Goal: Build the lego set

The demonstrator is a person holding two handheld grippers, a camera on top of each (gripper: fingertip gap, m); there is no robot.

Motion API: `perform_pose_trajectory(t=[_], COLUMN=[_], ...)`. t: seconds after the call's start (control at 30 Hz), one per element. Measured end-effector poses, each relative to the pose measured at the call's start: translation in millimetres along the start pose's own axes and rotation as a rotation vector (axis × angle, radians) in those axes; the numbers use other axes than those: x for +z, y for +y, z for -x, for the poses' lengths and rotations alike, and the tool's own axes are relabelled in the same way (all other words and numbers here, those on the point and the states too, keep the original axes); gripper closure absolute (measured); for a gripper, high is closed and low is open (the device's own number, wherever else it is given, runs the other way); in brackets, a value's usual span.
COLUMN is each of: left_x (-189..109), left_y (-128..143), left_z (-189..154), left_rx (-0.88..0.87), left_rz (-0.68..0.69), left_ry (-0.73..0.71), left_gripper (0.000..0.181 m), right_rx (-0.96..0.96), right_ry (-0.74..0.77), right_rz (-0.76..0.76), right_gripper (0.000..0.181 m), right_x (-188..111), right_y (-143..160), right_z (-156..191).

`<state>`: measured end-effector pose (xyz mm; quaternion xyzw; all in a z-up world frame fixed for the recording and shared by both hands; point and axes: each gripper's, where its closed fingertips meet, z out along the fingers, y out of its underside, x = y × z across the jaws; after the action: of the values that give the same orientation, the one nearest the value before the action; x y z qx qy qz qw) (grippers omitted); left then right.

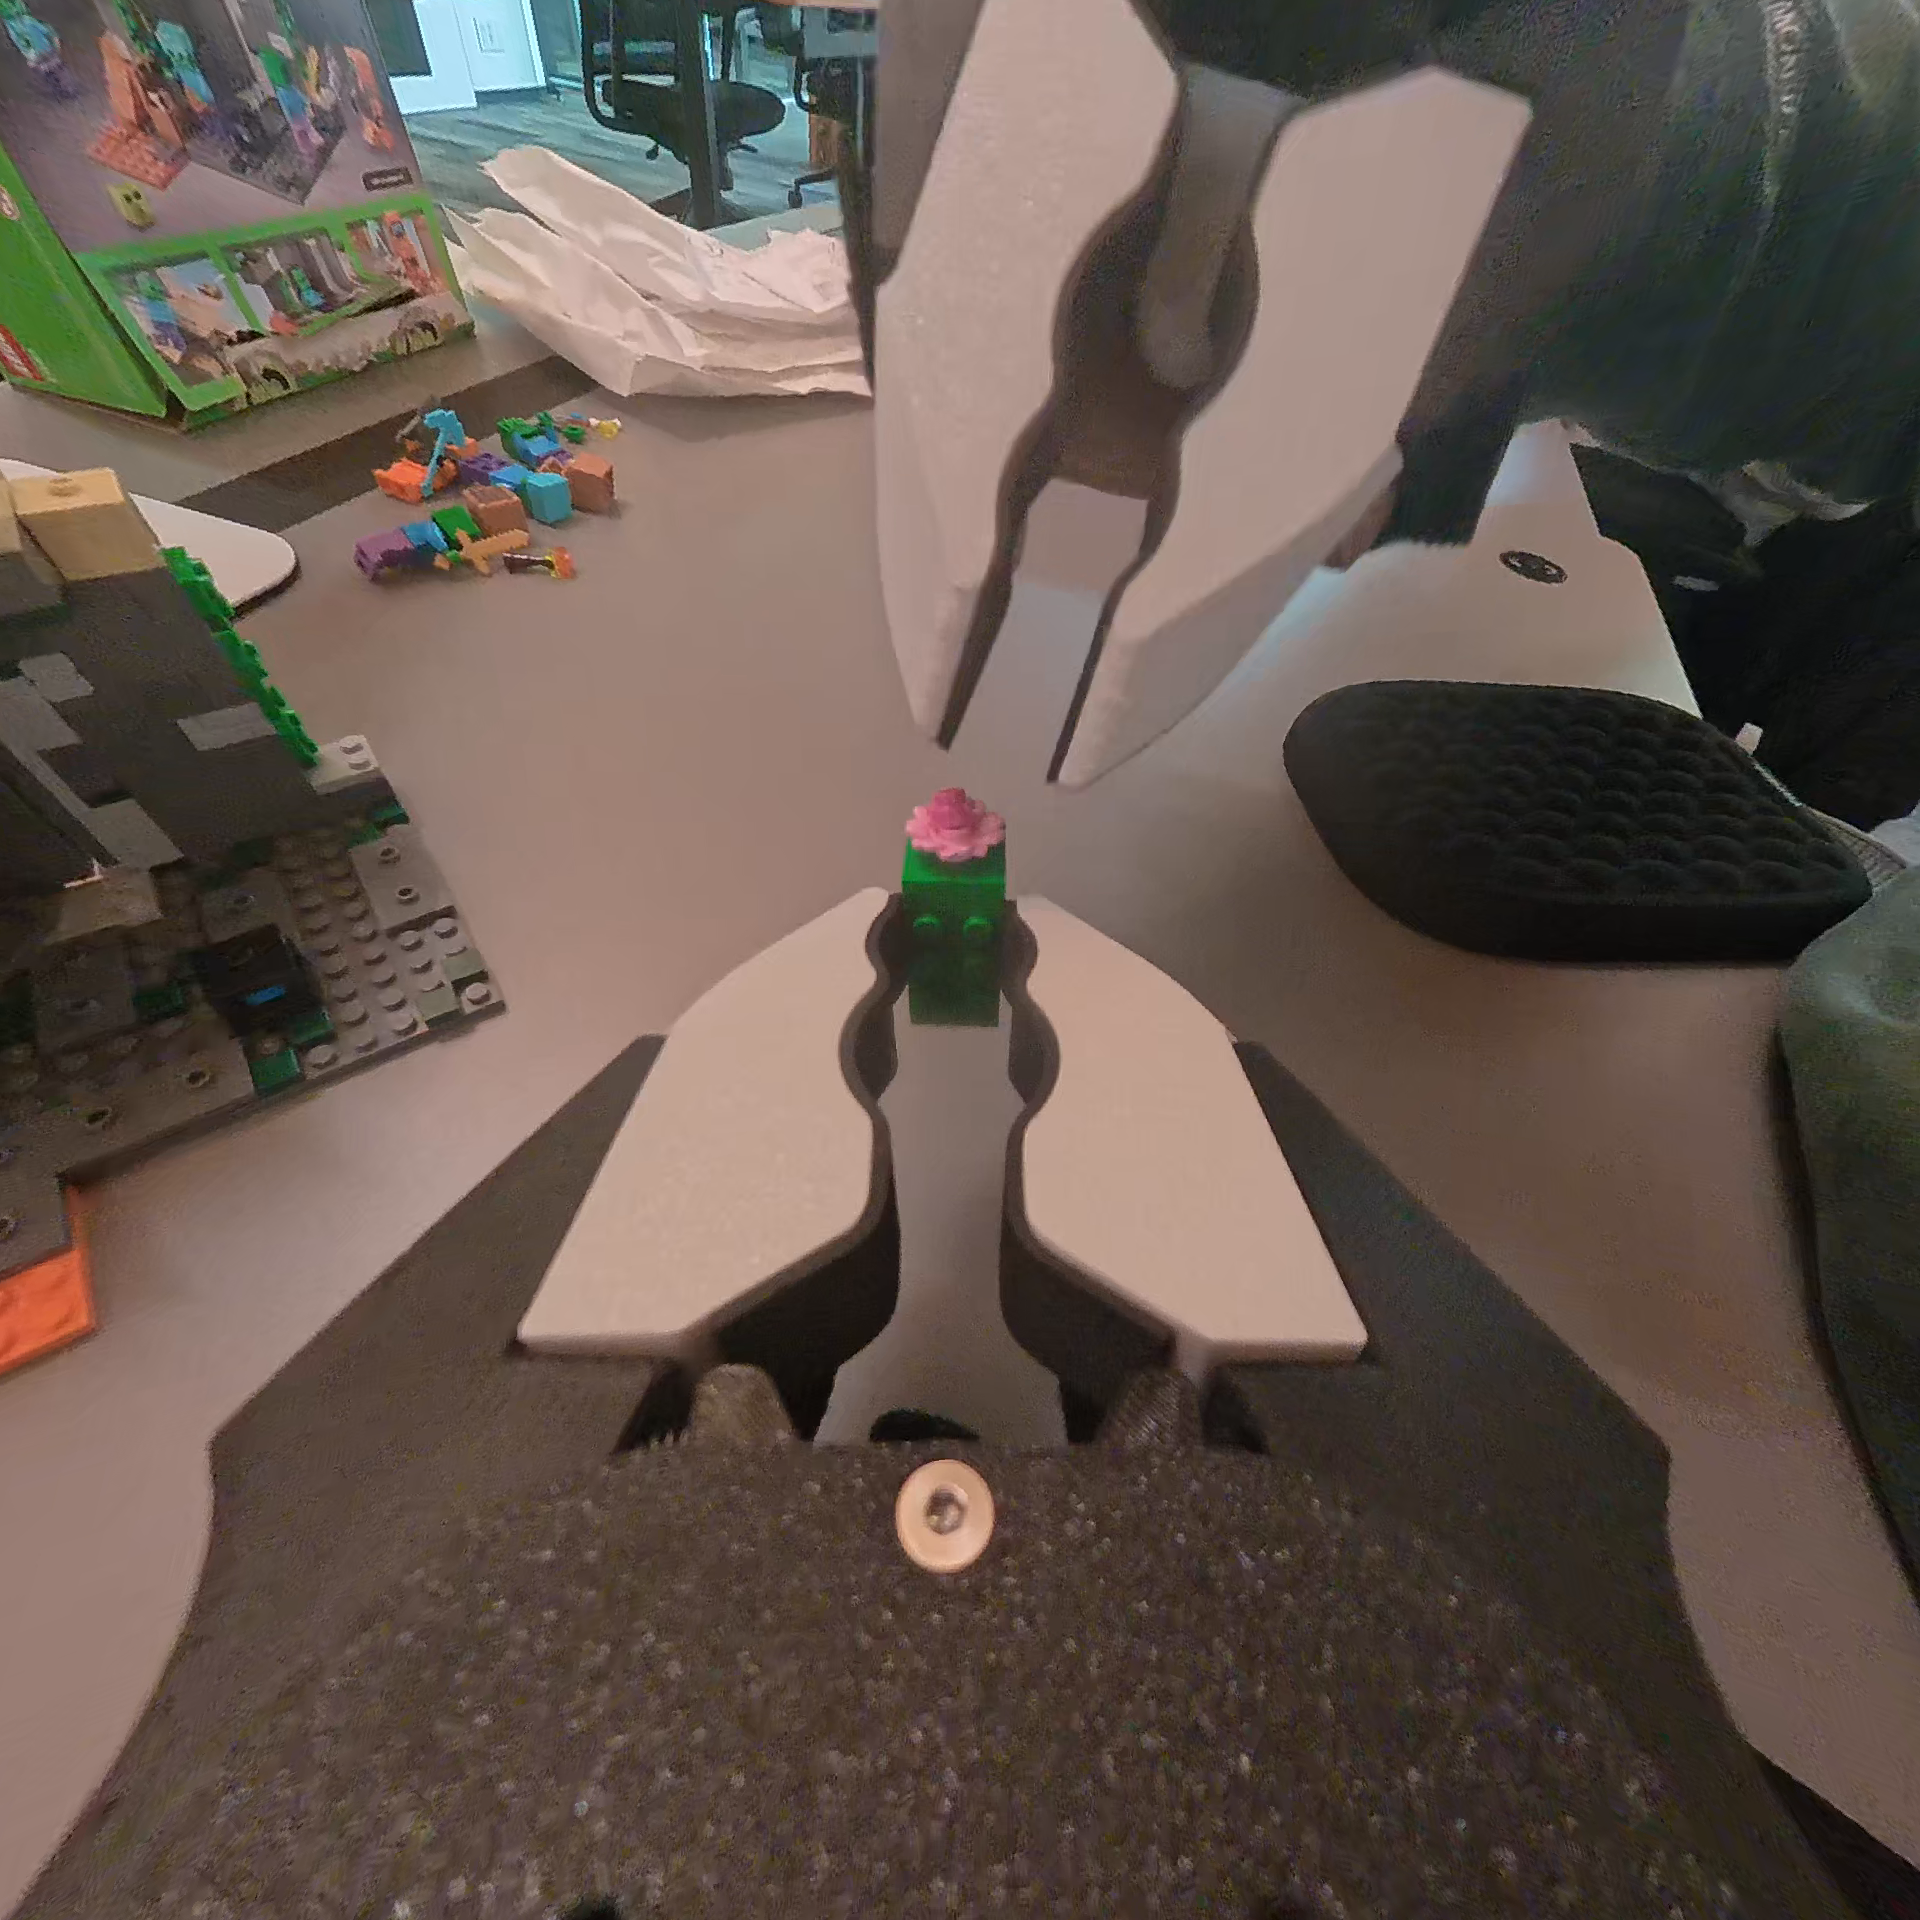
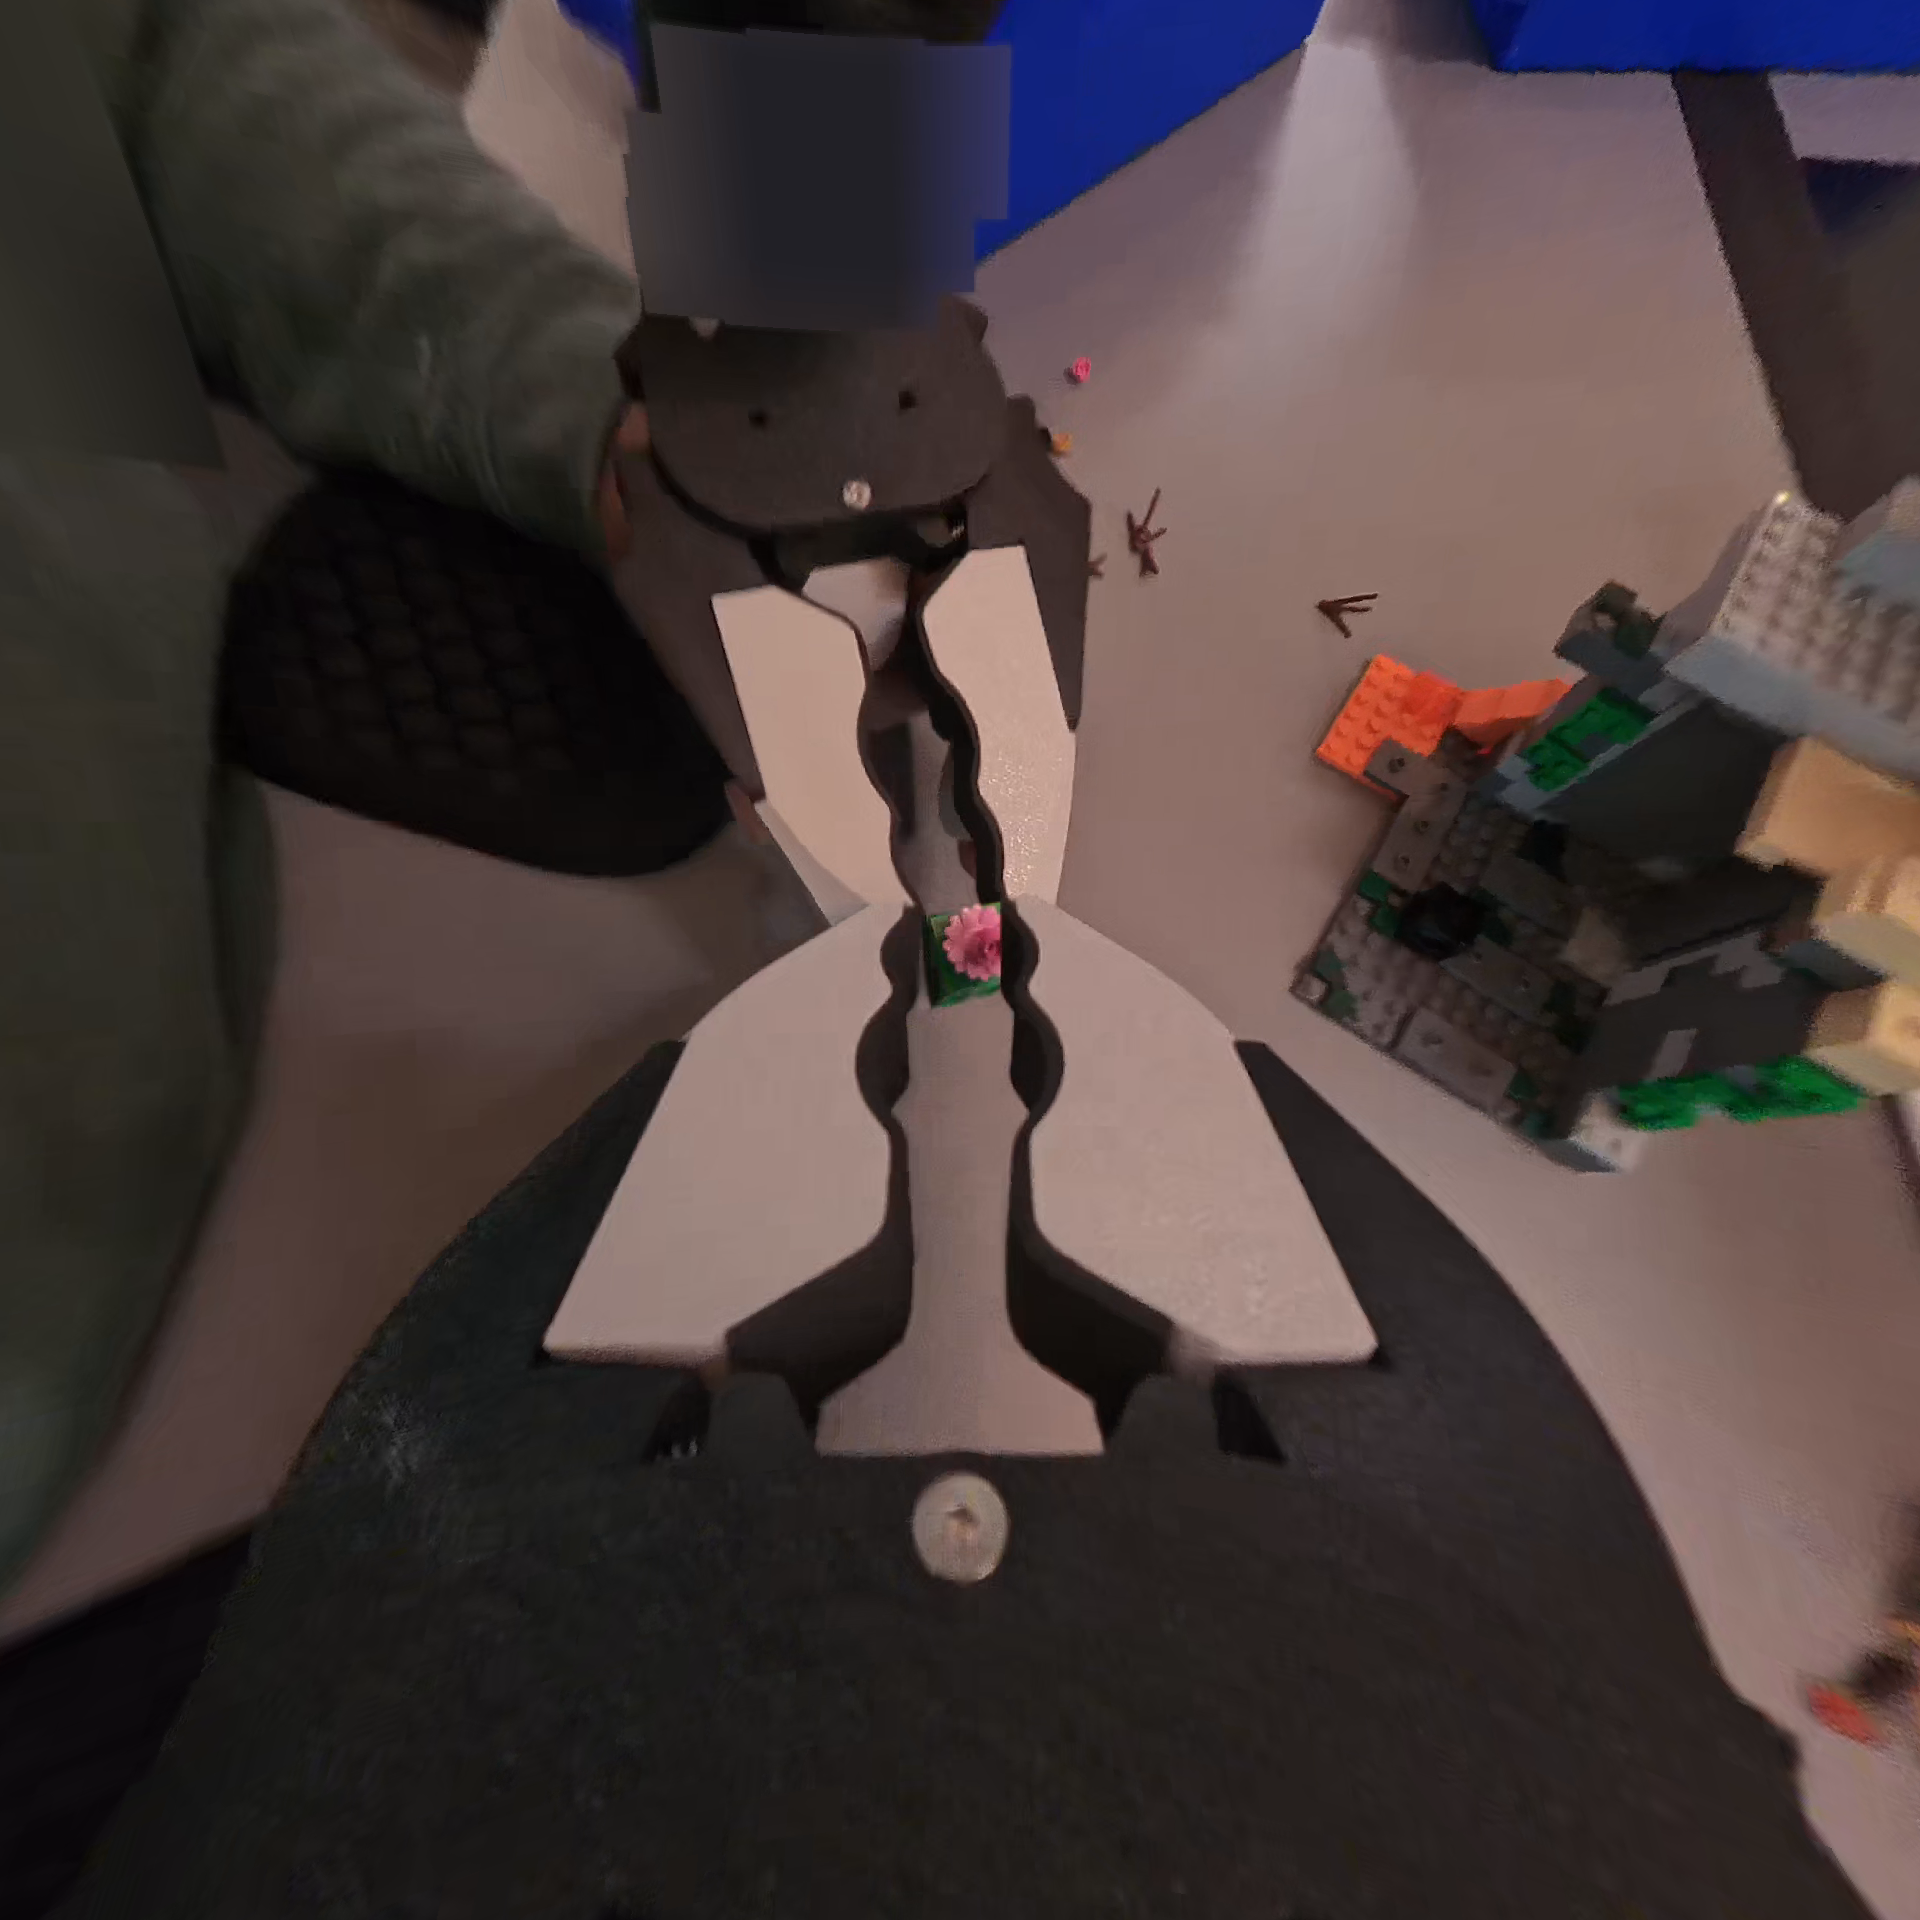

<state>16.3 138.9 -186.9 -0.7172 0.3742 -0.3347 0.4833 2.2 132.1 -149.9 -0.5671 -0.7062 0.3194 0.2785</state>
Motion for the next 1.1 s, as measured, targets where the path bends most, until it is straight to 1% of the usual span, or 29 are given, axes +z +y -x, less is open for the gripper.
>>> perform_pose_trajectory(t=[0.1, 0.17, 0.27, 0.4, 0.47, 0.53, 0.67, 0.87, 1.0, 1.1], left_x=[-1, -1, -4, -6, -7, -9, -9, -9, -9, -9], left_y=[-3, -6, -13, -19, -22, -26, -28, -29, -29, -29], left_z=[-1, -2, -5, -8, -9, -12, -15, -16, -17, -17], left_rx=[0.007, 0.017, 0.041, 0.071, 0.082, 0.103, 0.148, 0.174, 0.196, 0.204], left_rz=[-0.016, -0.036, -0.082, -0.122, -0.142, -0.163, -0.177, -0.180, -0.178, -0.176], left_ry=[0.002, 0.006, 0.009, 0.004, 0.006, 0.007, -0.002, -0.009, -0.013, -0.019], left_gripper=[0.165, 0.164, 0.164, 0.164, 0.164, 0.164, 0.164, 0.164, 0.164, 0.164], right_rx=[0.137, 0.244, 0.513, 0.861, 0.988, 1.087, 1.130, 1.126, 1.127, 1.110], right_ry=[-0.049, -0.079, -0.214, -0.375, -0.459, -0.554, -0.645, -0.665, -0.677, -0.687], right_rz=[-0.078, -0.102, -0.186, -0.355, -0.400, -0.448, -0.480, -0.470, -0.467, -0.463], right_gripper=[0.166, 0.165, 0.158, 0.136, 0.126, 0.121, 0.117, 0.117, 0.124, 0.126], right_x=[-9, -12, -14, -13, -9, -6, 0, 6, 8, 9], right_y=[-3, 0, 6, 12, 14, 10, -2, -8, -5, -5], right_z=[-3, -5, -3, -5, -1, 4, 13, 14, 14, 17])
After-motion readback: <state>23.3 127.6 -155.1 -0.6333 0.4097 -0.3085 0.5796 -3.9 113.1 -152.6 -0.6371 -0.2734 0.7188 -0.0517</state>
